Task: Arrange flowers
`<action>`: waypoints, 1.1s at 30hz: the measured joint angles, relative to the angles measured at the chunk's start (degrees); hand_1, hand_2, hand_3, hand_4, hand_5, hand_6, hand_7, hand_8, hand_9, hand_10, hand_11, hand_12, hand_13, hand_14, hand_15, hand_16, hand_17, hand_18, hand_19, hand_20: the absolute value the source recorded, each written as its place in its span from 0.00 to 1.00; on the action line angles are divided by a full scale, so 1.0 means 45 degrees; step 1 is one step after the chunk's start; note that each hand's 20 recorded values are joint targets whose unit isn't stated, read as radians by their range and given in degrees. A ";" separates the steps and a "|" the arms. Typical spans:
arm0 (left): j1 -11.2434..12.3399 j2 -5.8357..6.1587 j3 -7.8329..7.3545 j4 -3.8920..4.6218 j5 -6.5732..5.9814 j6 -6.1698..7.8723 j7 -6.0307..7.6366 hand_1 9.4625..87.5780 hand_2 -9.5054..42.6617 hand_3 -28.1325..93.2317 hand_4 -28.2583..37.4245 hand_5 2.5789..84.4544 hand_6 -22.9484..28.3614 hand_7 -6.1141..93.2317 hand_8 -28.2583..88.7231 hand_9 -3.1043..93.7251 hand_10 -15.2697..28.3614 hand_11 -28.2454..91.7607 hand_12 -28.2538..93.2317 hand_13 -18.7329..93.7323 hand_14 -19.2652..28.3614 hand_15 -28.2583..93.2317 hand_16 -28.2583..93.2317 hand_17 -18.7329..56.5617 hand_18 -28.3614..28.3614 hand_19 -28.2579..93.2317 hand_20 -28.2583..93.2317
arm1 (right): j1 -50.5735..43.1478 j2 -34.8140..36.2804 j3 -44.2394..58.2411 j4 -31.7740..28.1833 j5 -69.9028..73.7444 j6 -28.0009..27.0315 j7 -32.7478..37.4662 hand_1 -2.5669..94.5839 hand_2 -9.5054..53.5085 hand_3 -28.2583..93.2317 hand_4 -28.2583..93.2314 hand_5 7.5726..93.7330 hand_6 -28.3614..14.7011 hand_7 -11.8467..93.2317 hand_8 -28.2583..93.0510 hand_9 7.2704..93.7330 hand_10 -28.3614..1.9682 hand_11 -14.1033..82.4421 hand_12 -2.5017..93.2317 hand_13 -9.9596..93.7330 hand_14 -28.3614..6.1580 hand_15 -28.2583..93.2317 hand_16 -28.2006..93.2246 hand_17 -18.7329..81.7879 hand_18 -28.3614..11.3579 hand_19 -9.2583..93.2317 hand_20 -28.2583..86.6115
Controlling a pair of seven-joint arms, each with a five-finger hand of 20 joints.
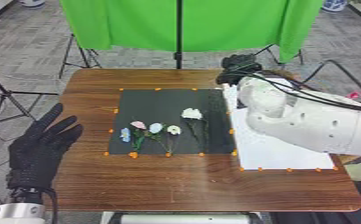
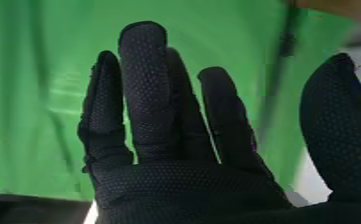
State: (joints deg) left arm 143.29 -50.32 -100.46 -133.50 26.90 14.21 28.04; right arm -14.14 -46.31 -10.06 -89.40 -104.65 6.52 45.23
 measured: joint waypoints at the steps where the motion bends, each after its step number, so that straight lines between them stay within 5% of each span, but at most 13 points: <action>1: -0.0008 0.0000 0.0004 0.0000 0.0001 -0.0002 0.0000 0.16 0.32 0.88 0.03 0.38 0.61 0.18 0.17 0.36 0.78 0.46 0.34 0.37 0.97 0.73 0.14 0.12 0.87 0.67 0.48 | 0.0029 0.0108 0.0083 0.0217 0.0071 -0.0226 0.0017 0.24 0.14 0.90 0.03 0.42 0.57 0.24 0.14 0.48 0.30 0.31 0.17 0.64 0.39 0.79 0.32 0.37 0.09 0.82 0.48; 7: -0.0023 0.0008 0.0023 0.0000 0.0008 -0.0015 0.0021 0.15 0.31 0.88 0.03 0.38 0.61 0.18 0.17 0.36 0.78 0.47 0.33 0.37 0.97 0.73 0.14 0.12 0.87 0.67 0.47 | 0.0051 0.0618 0.0250 0.1203 0.0055 -0.0855 0.0128 0.24 0.14 0.90 0.03 0.41 0.58 0.24 0.14 0.44 0.29 0.28 0.16 0.63 0.40 0.81 0.31 0.36 0.12 0.82 0.48; 14: -0.0062 0.0002 0.0045 0.0003 0.0033 -0.0057 0.0147 0.15 0.31 0.88 0.02 0.38 0.61 0.18 0.17 0.36 0.78 0.47 0.33 0.37 0.97 0.73 0.14 0.12 0.87 0.67 0.47 | -0.1345 0.0786 0.2891 0.1776 0.0585 -0.3205 0.0212 0.24 0.13 0.90 0.02 0.39 0.60 0.24 0.14 0.42 0.32 0.26 0.16 0.64 0.41 0.84 0.31 0.36 0.14 0.83 0.48; 30: -0.0317 0.0073 0.0268 0.0141 0.0005 -0.0149 0.0249 0.15 0.31 0.88 0.02 0.38 0.60 0.18 0.17 0.36 0.78 0.47 0.33 0.37 0.97 0.73 0.14 0.12 0.87 0.67 0.47 | -0.2760 0.1073 0.2903 0.1947 0.0851 -0.3364 0.0266 0.25 0.12 0.90 0.02 0.37 0.65 0.25 0.13 0.43 0.34 0.26 0.17 0.64 0.41 0.84 0.30 0.35 0.16 0.82 0.47; 33: -0.0317 0.0094 0.0245 0.0141 0.0004 -0.0169 0.0228 0.15 0.31 0.88 0.02 0.38 0.60 0.18 0.17 0.36 0.78 0.47 0.33 0.37 0.96 0.73 0.14 0.12 0.87 0.67 0.47 | -0.2759 0.1201 0.2854 0.1945 0.0928 -0.3364 0.0270 0.26 0.12 0.91 0.01 0.39 0.64 0.26 0.13 0.46 0.40 0.27 0.17 0.65 0.43 0.83 0.29 0.36 0.16 0.82 0.47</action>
State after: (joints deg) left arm 141.86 -49.90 -99.36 -132.86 26.92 13.45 29.07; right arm -26.56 -40.91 2.78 -80.64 -100.48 -8.62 46.44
